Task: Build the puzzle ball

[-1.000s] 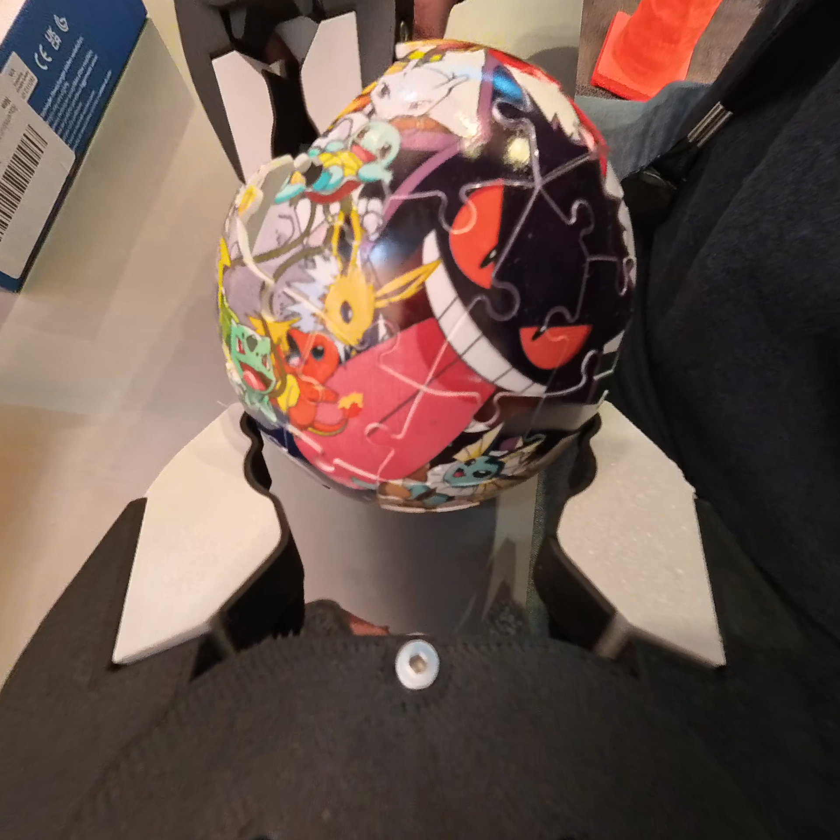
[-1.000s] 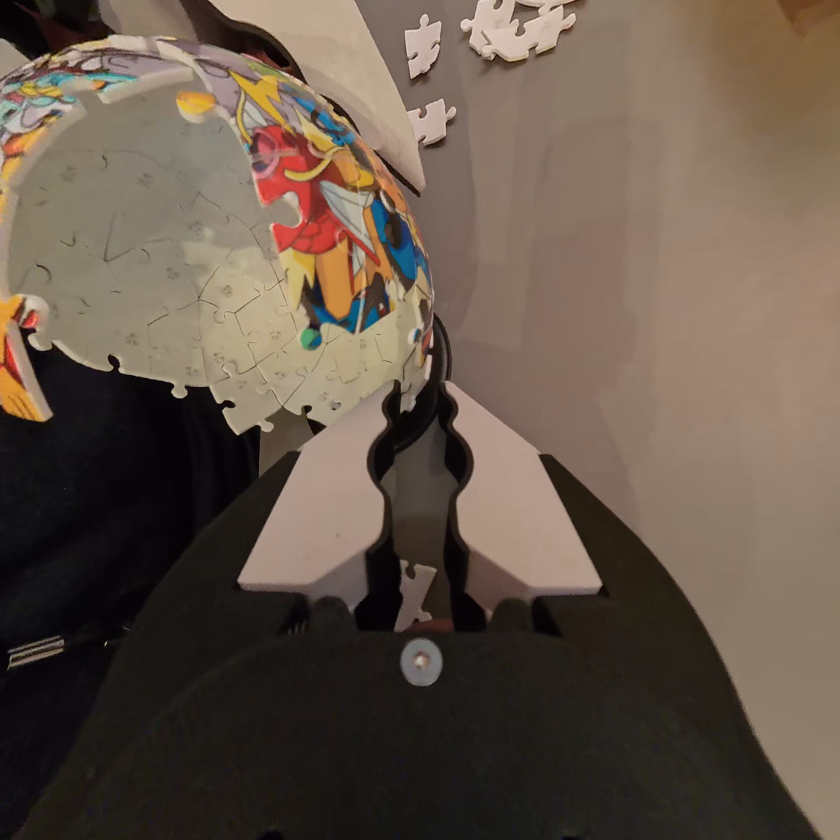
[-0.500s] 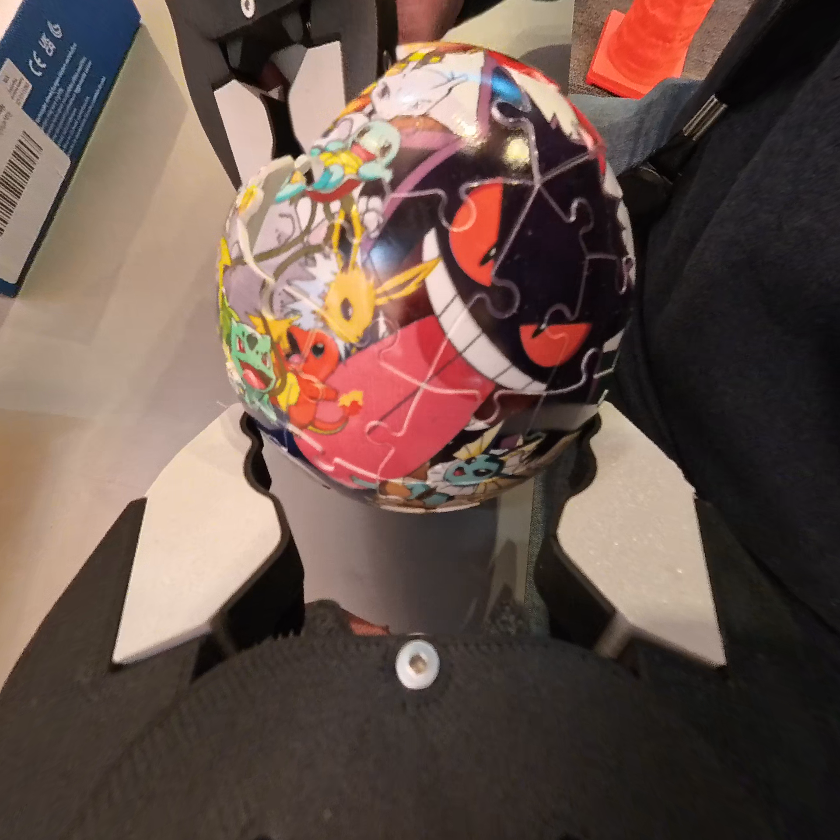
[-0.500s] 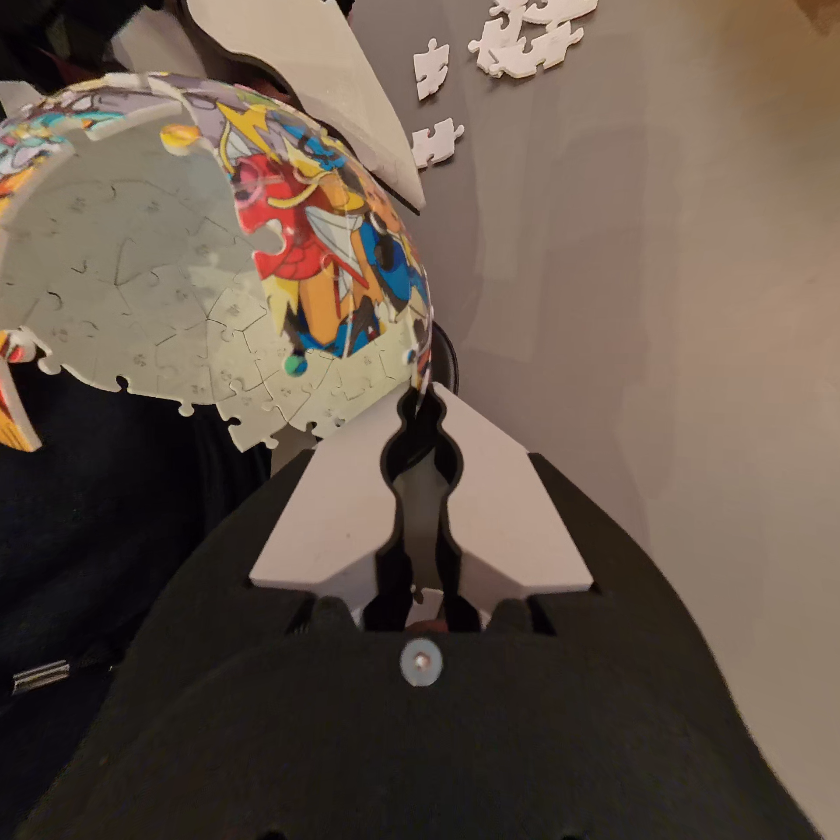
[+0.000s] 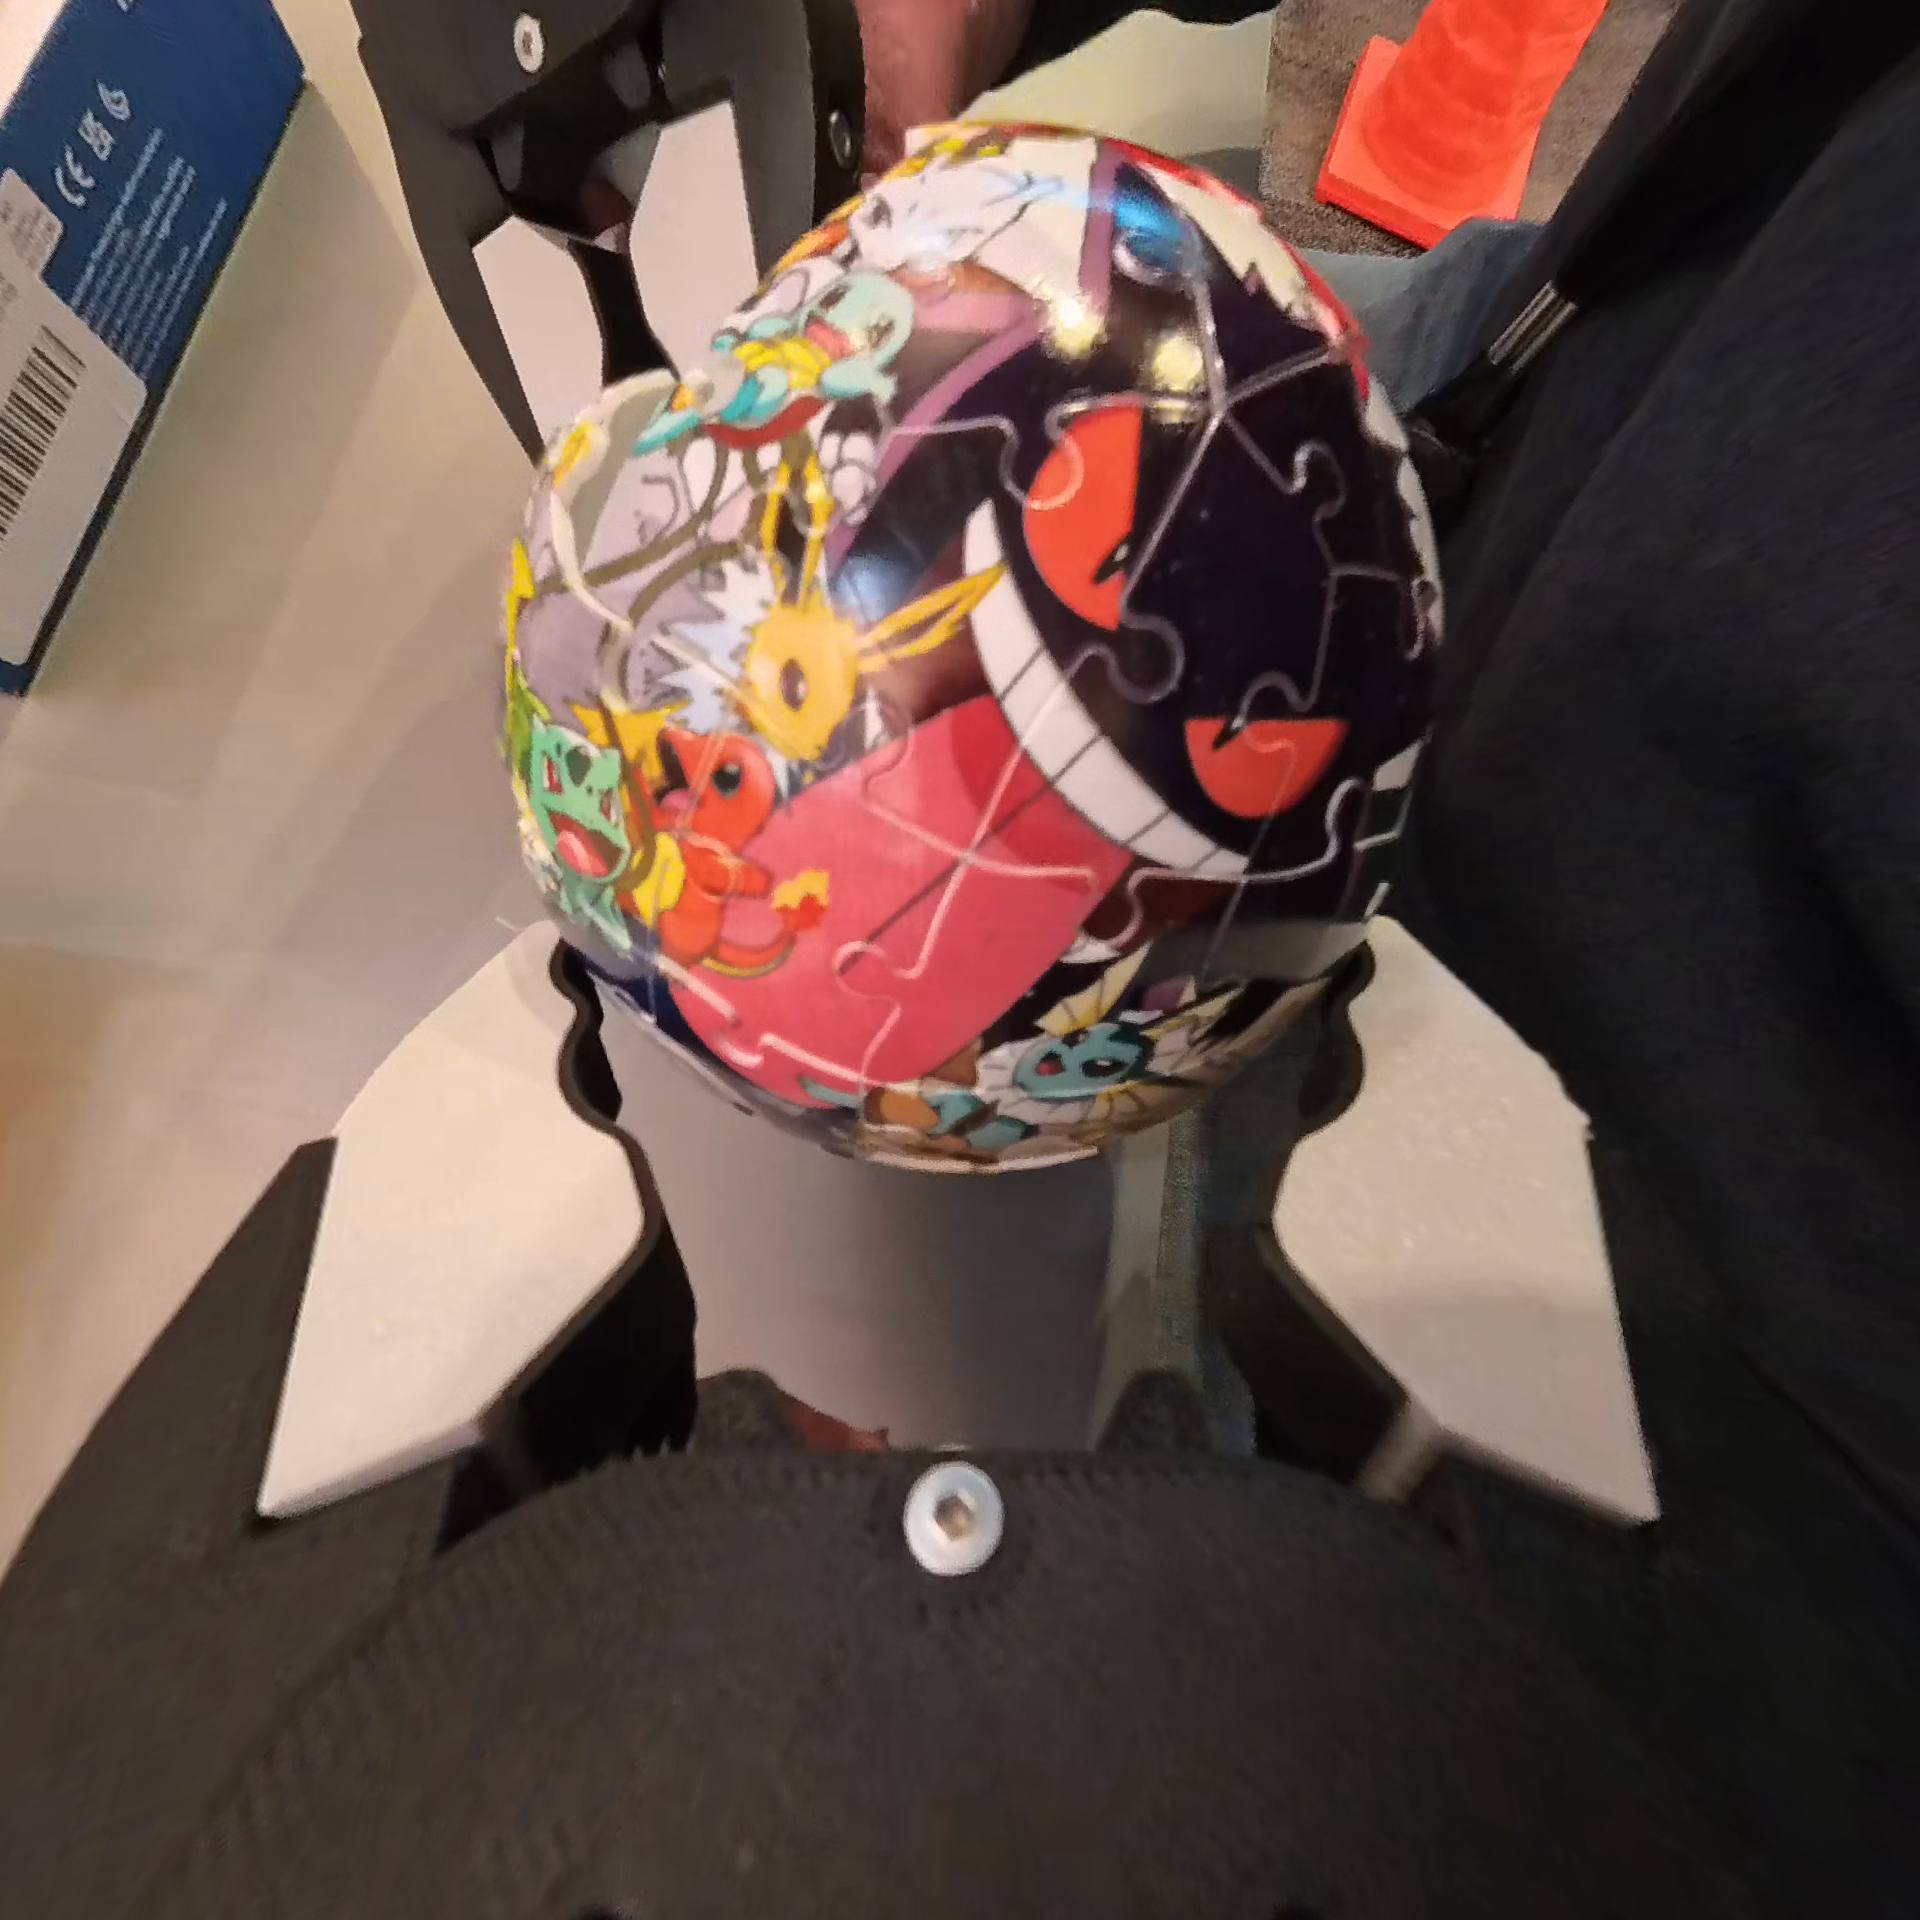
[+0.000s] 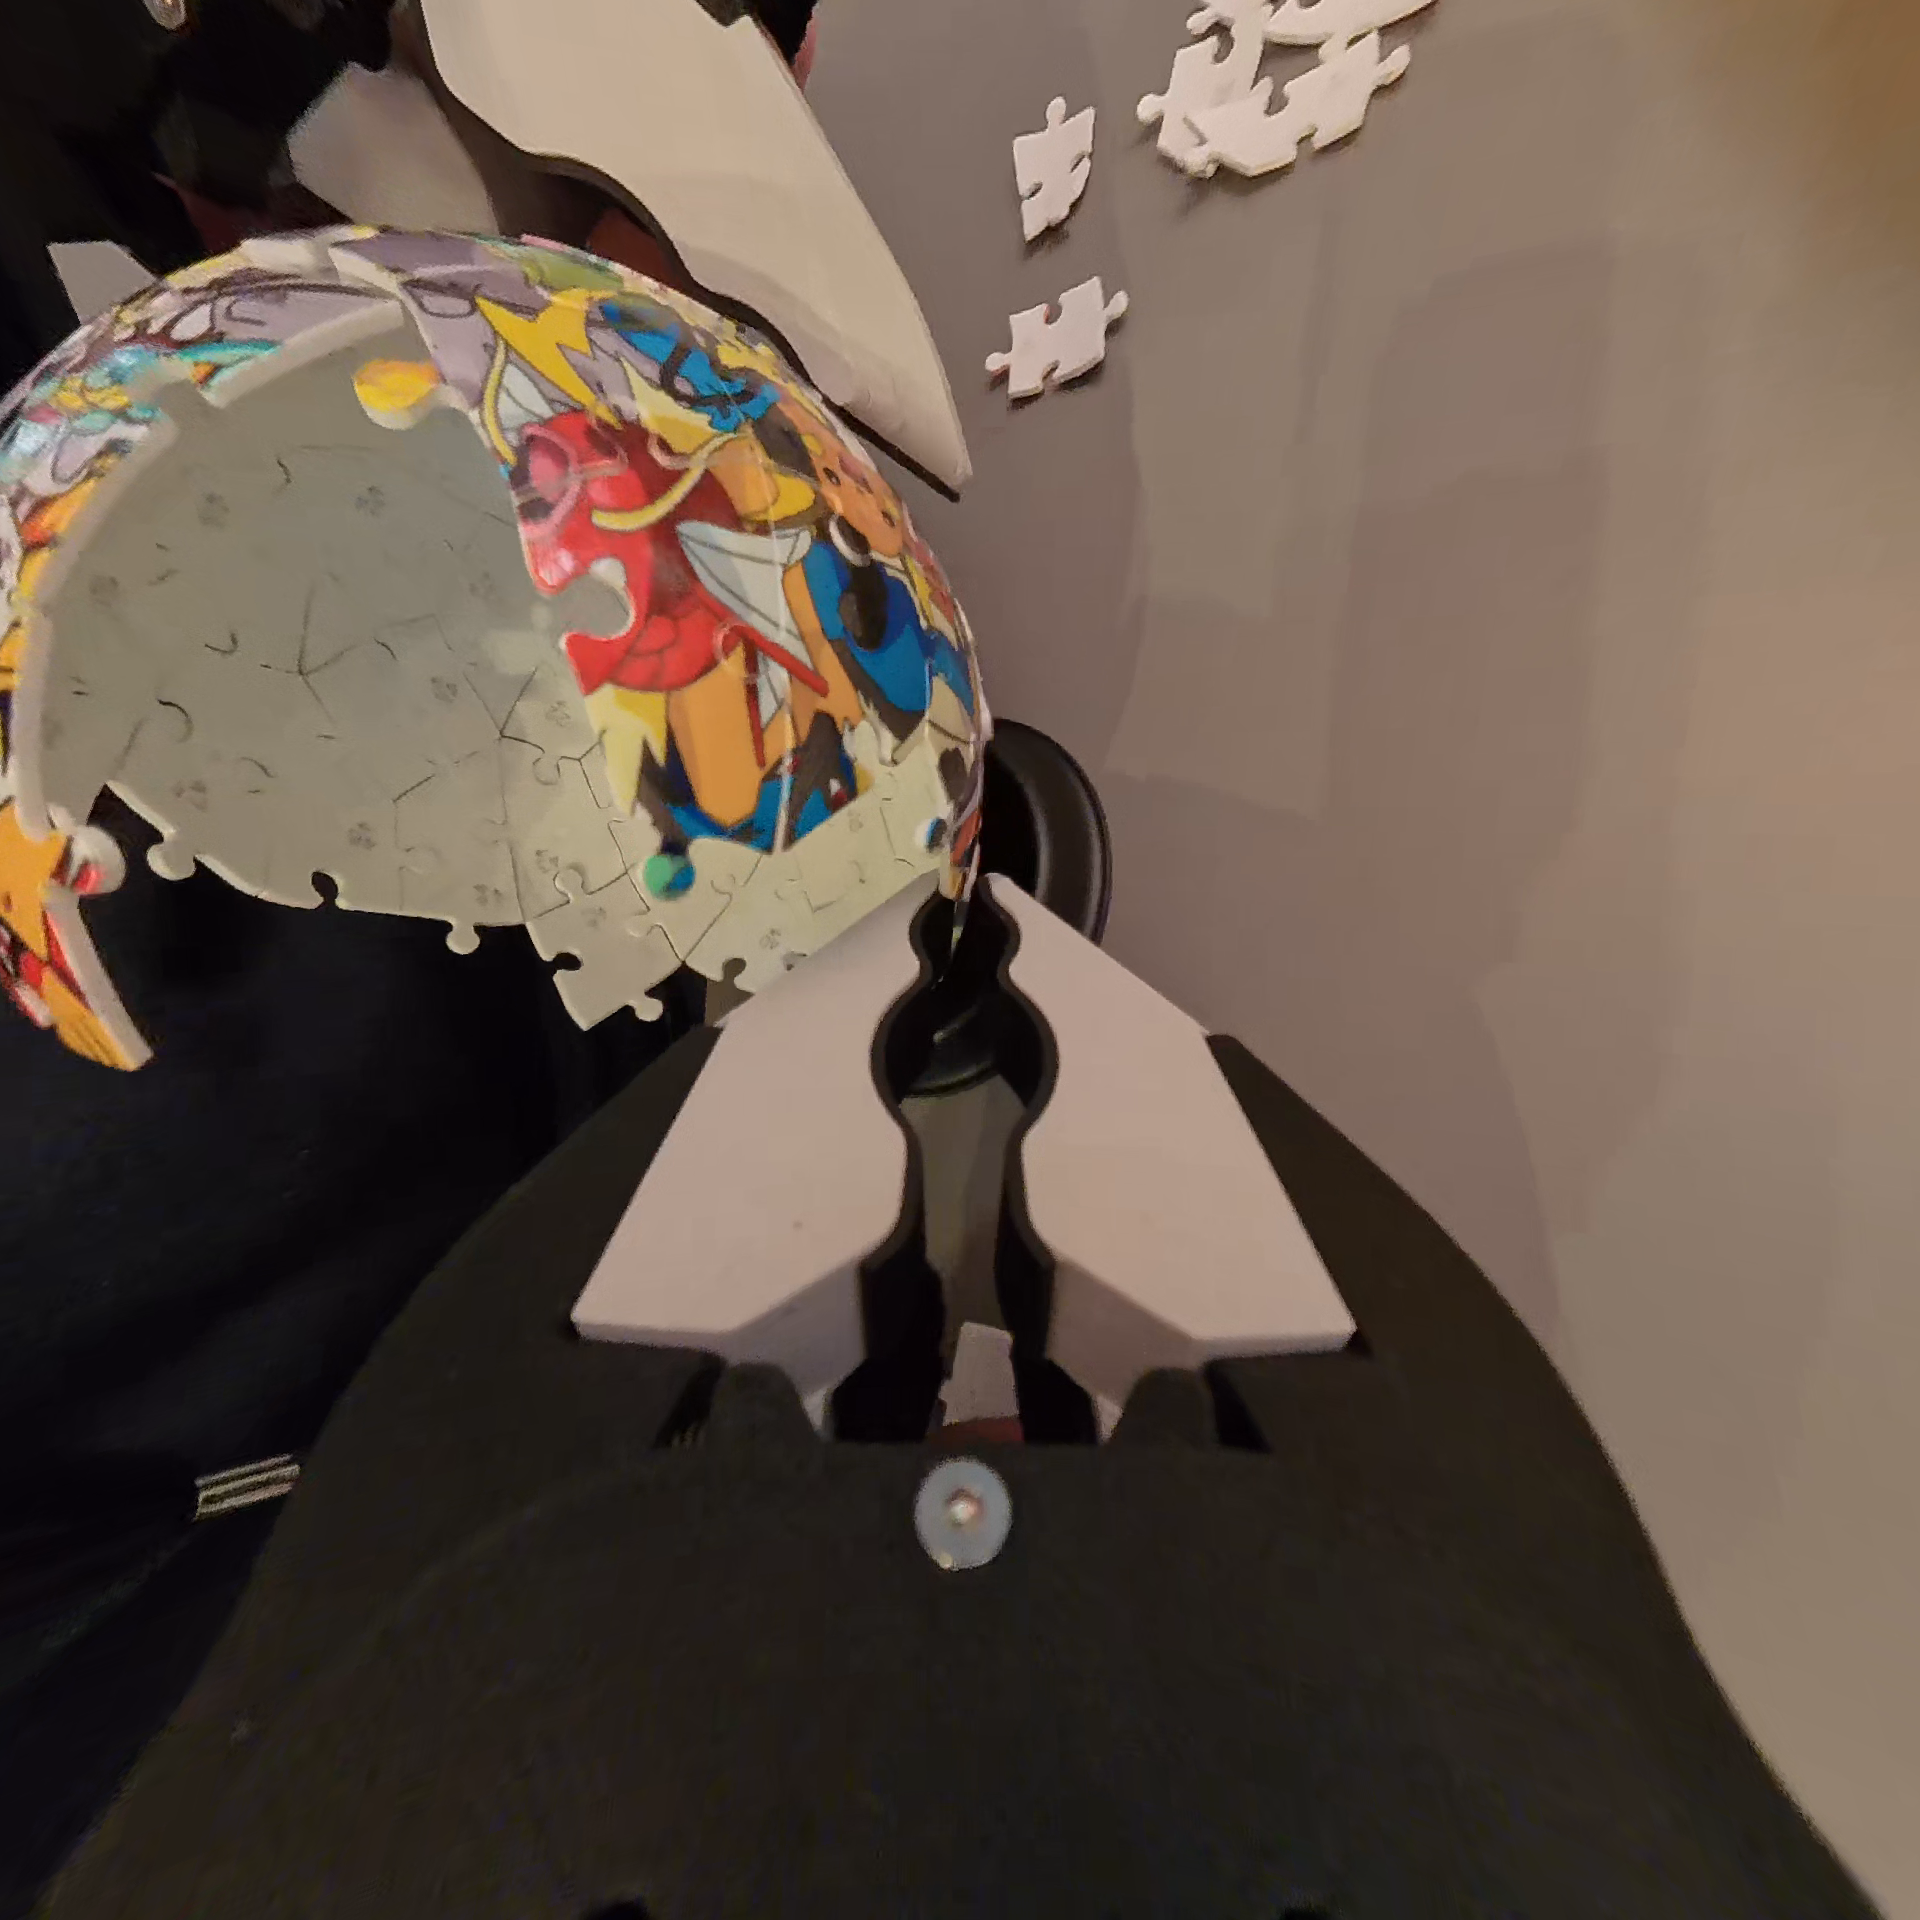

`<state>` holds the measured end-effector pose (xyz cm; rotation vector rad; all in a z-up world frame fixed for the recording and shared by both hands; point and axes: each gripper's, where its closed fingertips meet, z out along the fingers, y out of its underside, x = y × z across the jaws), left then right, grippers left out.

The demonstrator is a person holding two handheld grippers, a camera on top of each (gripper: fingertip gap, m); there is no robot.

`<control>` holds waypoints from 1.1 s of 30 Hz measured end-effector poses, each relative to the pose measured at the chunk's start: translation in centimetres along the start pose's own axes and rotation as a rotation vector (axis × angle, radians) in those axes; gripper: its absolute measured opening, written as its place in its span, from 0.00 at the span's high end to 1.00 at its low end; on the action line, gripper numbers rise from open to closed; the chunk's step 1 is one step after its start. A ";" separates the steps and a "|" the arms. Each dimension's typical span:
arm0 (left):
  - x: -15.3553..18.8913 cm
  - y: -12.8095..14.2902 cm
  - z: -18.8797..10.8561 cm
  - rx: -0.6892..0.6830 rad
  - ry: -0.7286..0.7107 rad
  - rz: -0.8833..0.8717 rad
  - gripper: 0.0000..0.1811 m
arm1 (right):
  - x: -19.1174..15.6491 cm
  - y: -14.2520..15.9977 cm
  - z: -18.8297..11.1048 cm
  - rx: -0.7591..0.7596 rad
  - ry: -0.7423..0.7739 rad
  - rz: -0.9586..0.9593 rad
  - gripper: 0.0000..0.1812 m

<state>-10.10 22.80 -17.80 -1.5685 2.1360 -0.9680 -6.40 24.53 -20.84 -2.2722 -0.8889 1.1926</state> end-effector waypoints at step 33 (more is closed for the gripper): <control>0.8 1.2 0.8 -0.048 0.012 -0.061 0.29 | 0.2 1.3 -0.6 -0.085 0.132 -0.113 0.91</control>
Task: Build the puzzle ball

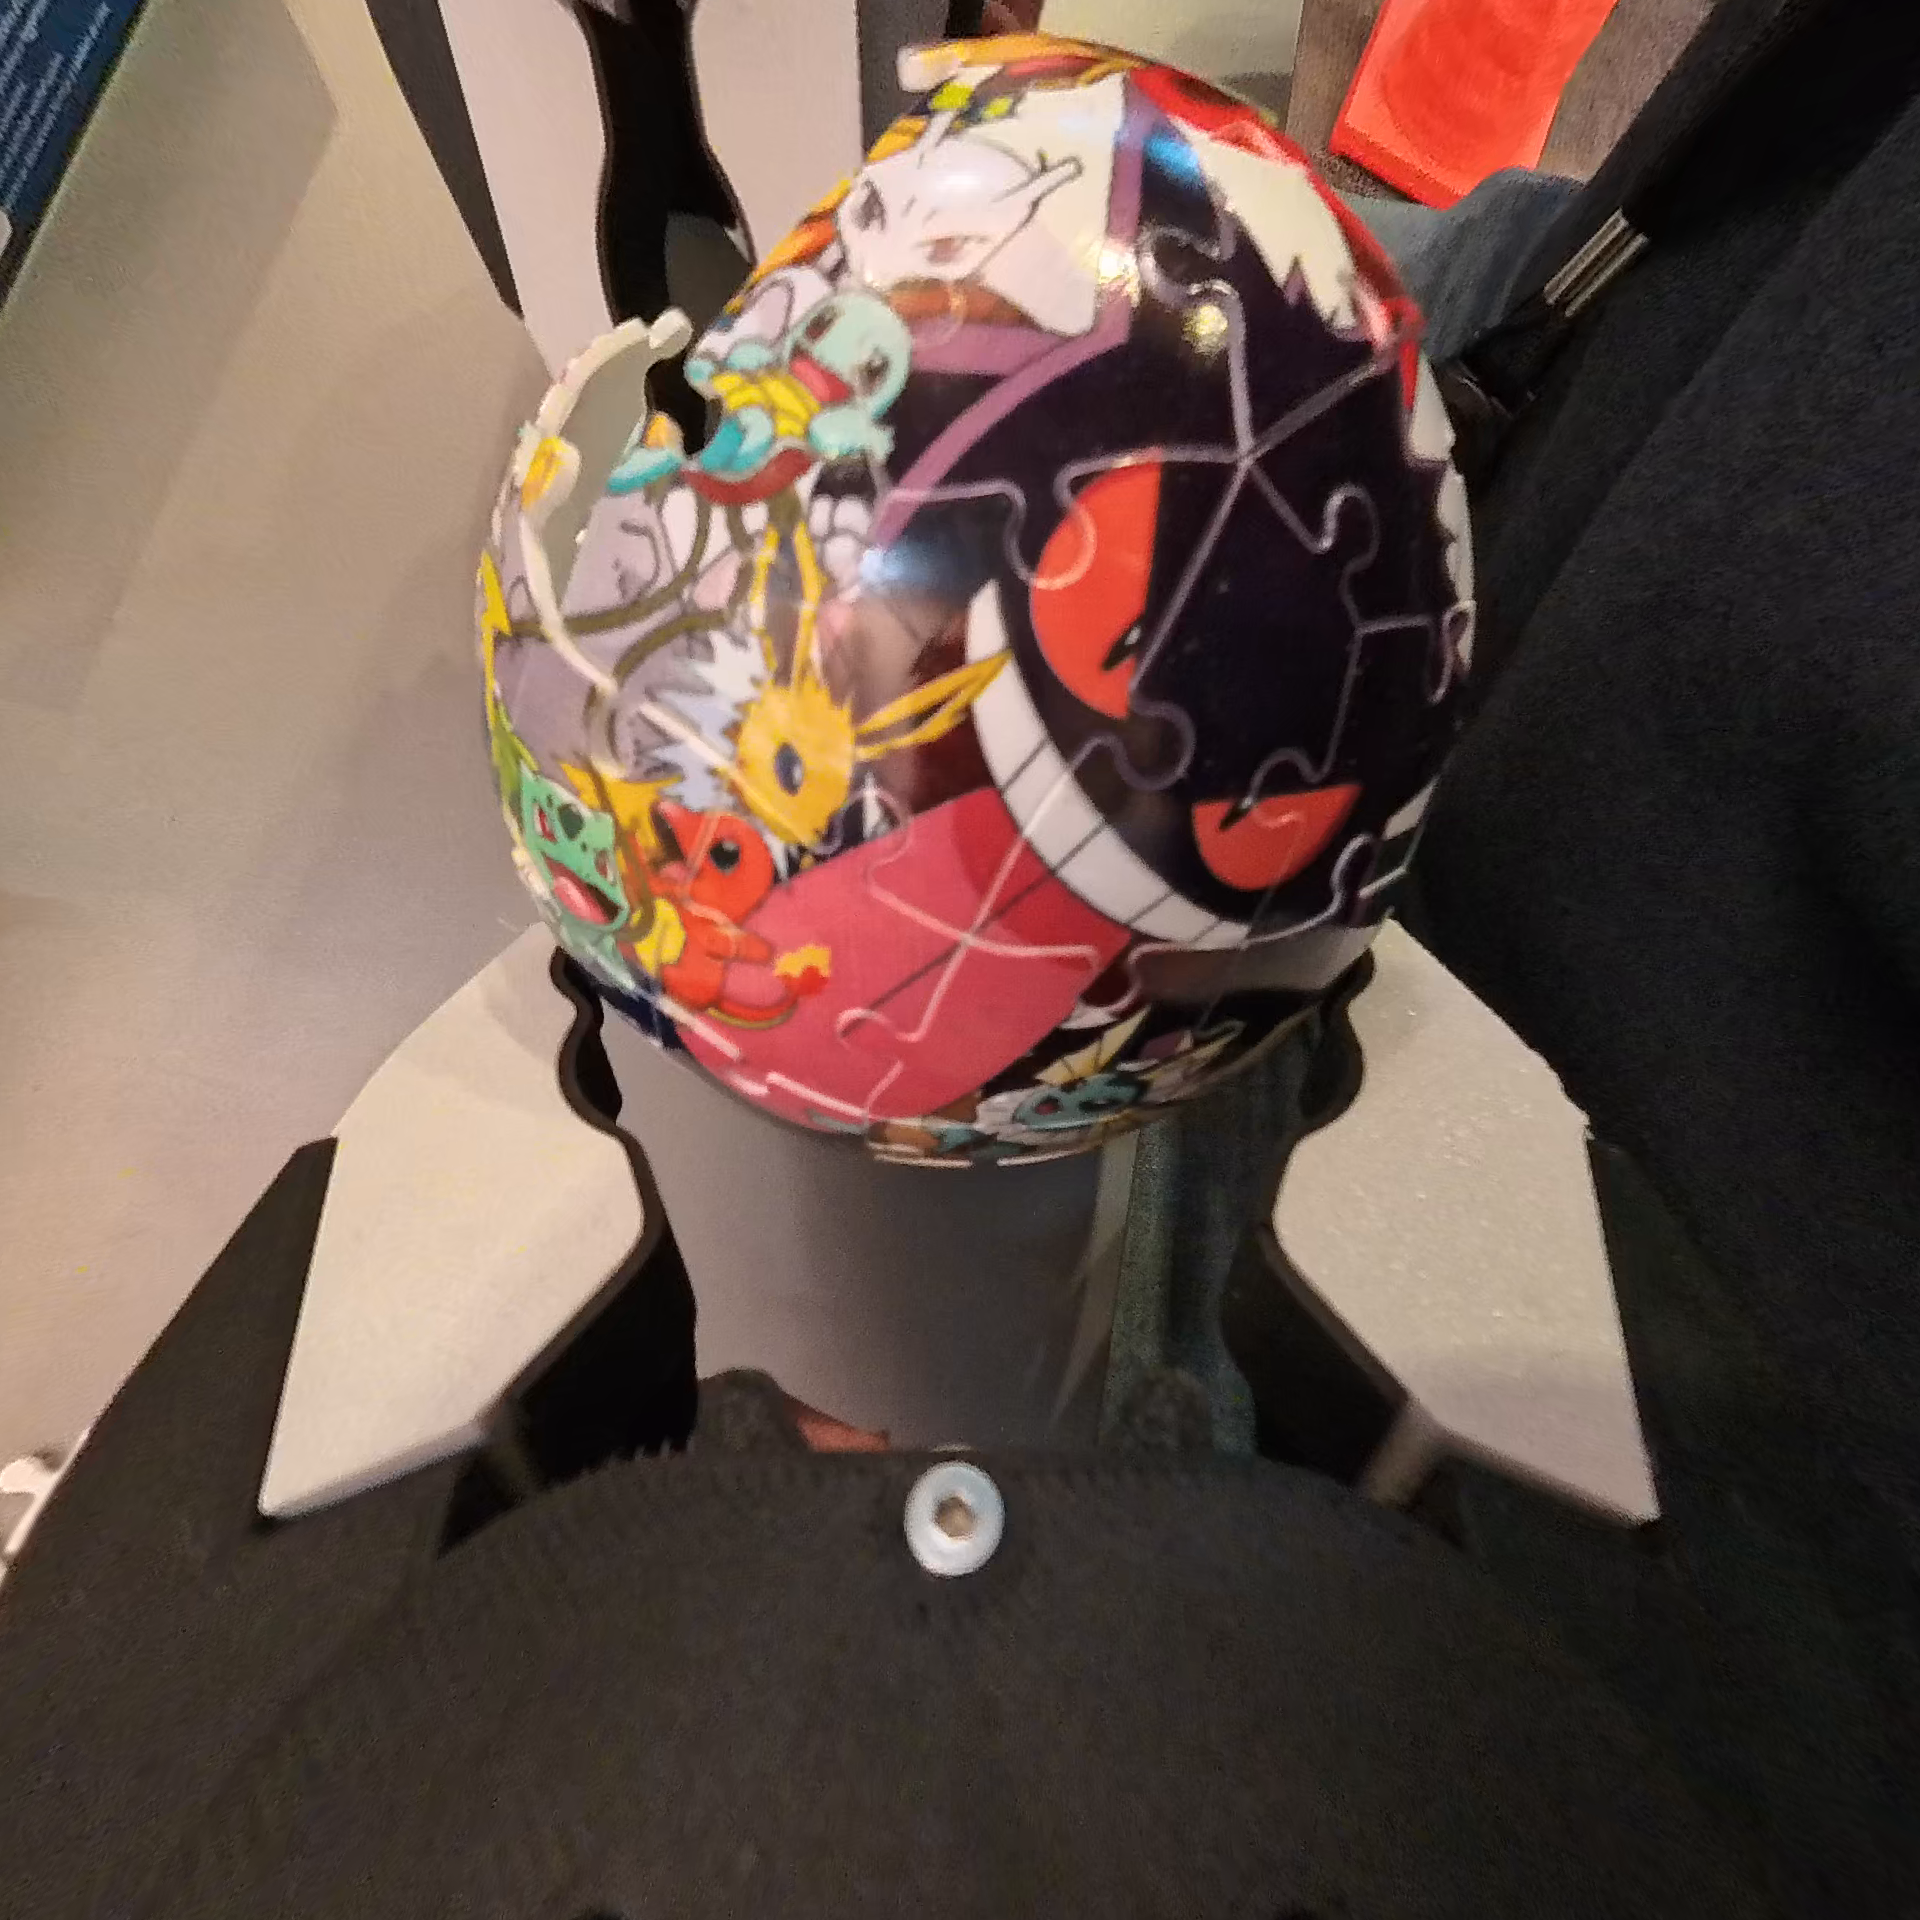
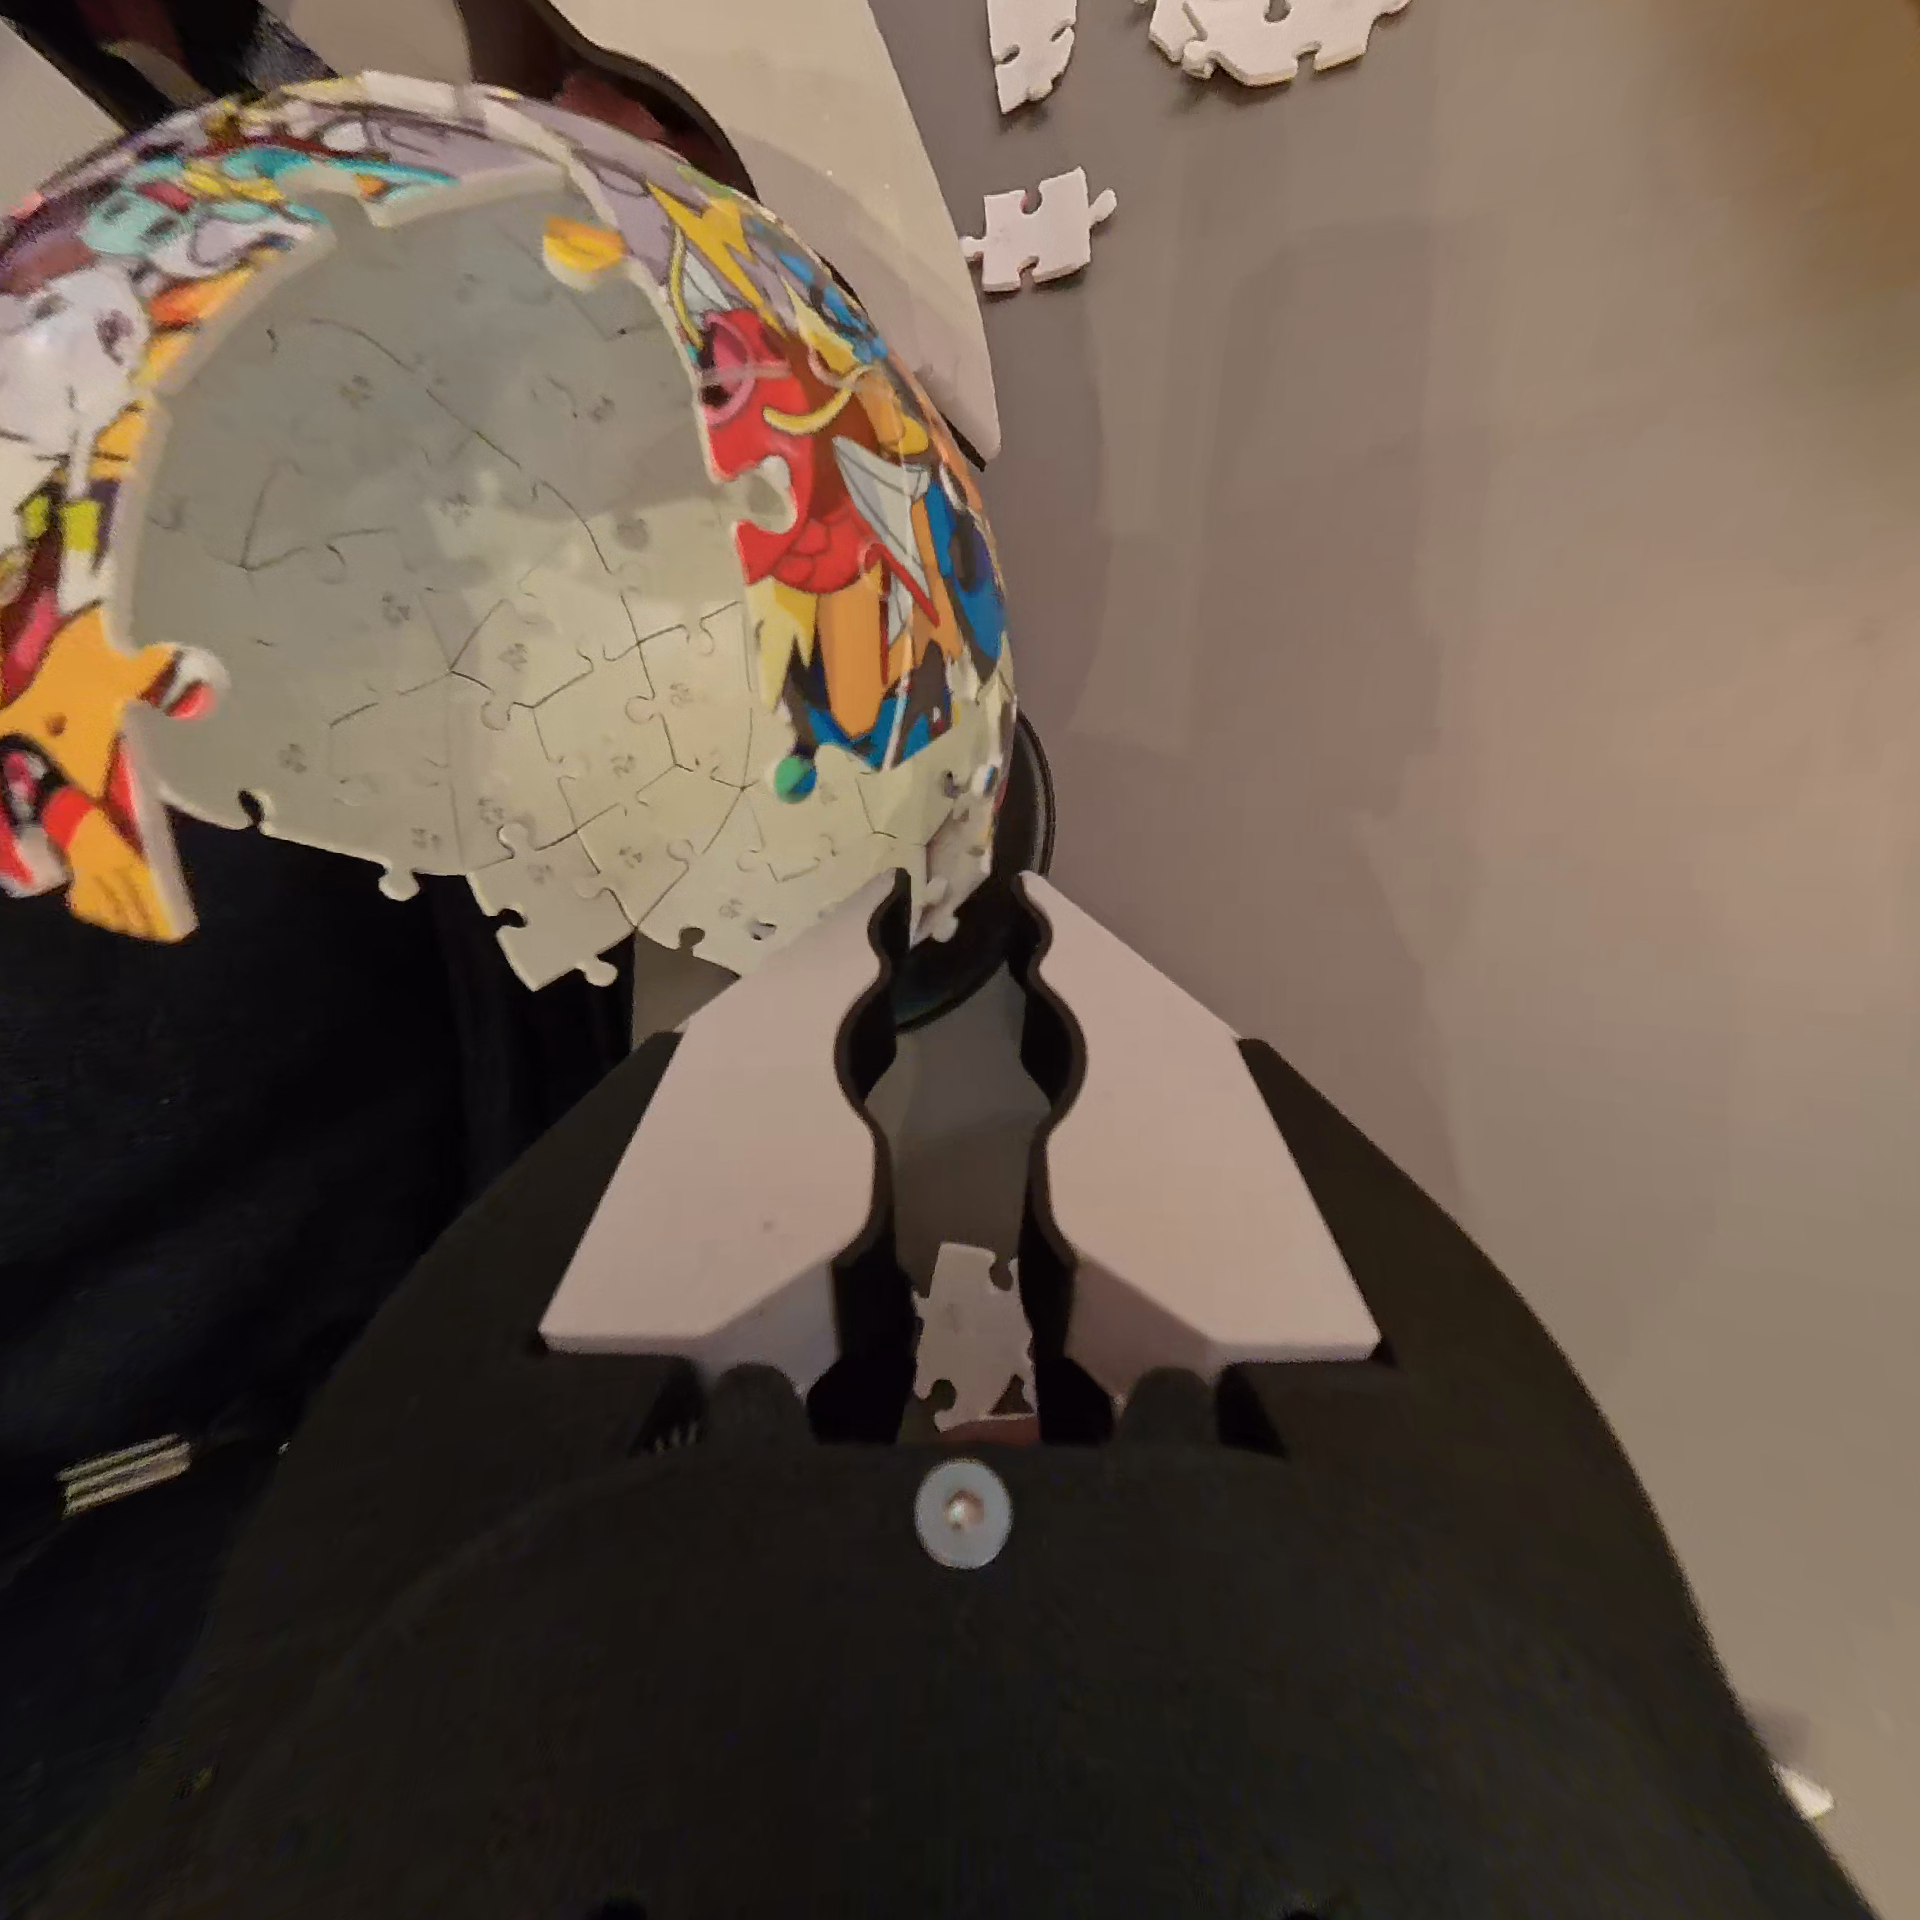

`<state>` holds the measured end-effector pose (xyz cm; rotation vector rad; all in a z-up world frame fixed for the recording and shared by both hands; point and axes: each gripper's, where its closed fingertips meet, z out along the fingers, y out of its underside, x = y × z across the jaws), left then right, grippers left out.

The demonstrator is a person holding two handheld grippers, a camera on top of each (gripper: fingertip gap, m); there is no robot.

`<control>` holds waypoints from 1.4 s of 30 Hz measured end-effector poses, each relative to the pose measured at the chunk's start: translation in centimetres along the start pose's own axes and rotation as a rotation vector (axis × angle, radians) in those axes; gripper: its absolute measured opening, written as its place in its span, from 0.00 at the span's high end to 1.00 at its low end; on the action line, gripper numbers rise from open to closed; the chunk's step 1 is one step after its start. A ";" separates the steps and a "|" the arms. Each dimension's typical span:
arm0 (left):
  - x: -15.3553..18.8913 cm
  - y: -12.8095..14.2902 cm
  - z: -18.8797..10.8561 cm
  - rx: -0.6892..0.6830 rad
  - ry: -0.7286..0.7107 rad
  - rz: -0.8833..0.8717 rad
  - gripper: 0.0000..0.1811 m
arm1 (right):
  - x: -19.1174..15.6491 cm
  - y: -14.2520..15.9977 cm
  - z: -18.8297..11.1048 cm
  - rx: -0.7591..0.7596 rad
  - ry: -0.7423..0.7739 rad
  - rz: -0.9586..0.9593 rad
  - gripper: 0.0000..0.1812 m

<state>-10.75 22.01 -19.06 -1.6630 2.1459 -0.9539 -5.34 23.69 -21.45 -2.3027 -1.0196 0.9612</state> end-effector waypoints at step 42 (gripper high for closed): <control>0.9 -0.5 -0.4 0.026 0.068 -0.107 0.29 | 0.0 -3.0 2.8 0.129 0.038 -0.038 0.92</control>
